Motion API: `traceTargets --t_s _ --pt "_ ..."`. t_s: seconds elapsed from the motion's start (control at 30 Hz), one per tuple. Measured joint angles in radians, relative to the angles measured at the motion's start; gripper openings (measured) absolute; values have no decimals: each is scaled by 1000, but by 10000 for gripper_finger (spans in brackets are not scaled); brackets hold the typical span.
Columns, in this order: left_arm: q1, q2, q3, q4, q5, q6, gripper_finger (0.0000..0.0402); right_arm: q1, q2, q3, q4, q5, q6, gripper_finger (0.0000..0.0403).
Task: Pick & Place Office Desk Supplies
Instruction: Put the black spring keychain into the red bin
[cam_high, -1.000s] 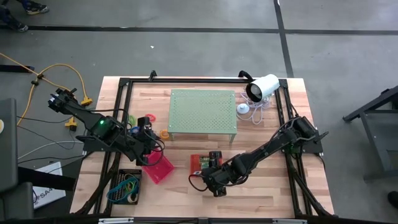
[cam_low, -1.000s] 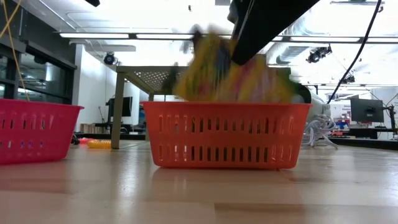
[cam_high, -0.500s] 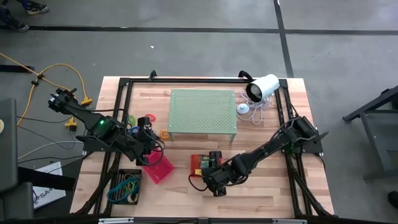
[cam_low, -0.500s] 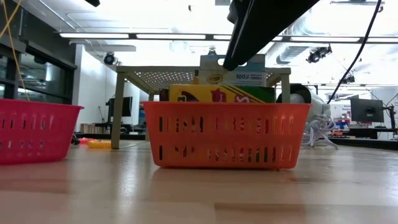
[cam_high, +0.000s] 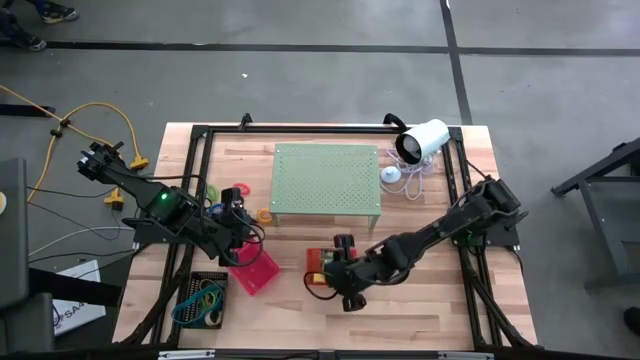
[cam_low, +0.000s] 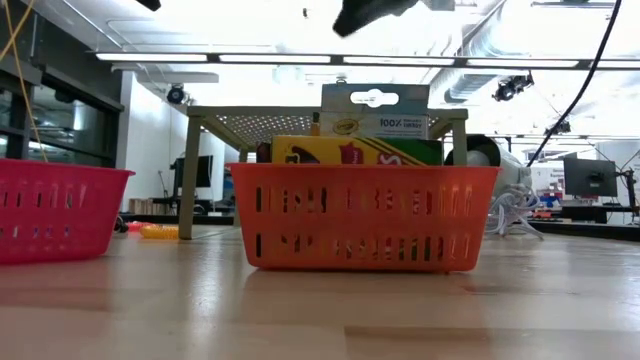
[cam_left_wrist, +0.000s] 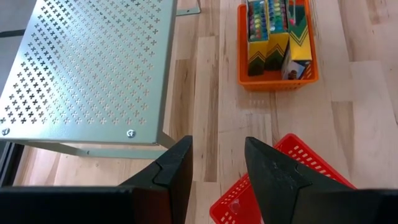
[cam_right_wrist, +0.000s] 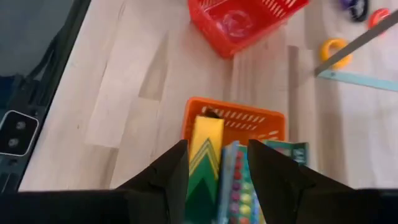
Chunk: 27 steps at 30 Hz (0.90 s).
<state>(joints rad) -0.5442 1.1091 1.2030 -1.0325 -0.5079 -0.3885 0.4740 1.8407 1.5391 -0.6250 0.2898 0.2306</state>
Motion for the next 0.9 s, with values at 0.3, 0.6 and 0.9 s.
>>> traceTargets --t_s 0.3,0.6,0.9 --pt "0 0 0 1 0 0 139 7 -33 1 2 -3 3 150" --pt "0 0 0 1 0 0 139 6 -34 0 -79 -5 115 150" --pt "0 0 0 1 0 0 139 16 -108 -1 -391 70 326 150"
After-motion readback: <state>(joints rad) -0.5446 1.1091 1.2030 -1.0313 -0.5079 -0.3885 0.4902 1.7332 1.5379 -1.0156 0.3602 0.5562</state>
